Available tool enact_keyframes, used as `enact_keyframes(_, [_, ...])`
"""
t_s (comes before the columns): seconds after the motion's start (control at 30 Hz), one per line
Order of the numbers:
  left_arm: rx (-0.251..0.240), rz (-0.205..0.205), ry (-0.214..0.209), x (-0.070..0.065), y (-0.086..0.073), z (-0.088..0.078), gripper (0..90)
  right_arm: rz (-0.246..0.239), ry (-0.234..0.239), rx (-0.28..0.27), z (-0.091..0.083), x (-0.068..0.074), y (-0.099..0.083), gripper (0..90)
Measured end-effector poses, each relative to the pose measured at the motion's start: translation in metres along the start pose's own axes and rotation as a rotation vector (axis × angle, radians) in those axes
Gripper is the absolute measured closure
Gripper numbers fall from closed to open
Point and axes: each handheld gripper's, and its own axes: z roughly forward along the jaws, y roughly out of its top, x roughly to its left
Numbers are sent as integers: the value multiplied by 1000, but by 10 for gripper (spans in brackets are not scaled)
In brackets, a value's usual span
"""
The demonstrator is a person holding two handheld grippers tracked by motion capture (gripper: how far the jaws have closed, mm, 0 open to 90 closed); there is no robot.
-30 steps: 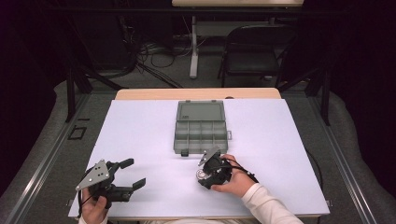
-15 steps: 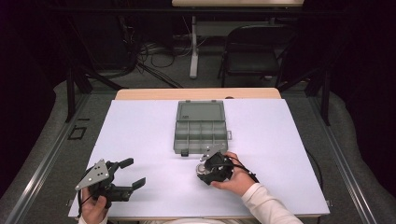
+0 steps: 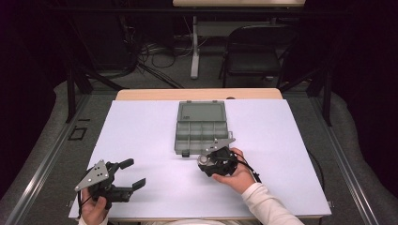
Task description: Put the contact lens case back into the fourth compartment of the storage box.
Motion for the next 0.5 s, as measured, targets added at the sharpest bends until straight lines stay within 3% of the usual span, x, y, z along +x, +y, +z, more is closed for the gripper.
enact_keyframes(0.23, [-2, -7, 1, 0, -1, -2, 161, 67, -28, -40, -4, -9, 1, 487])
enact_keyframes(0.5, [-7, -14, 17, 1, -1, -2, 161, 109, -55, -54, -9, -15, 2, 487])
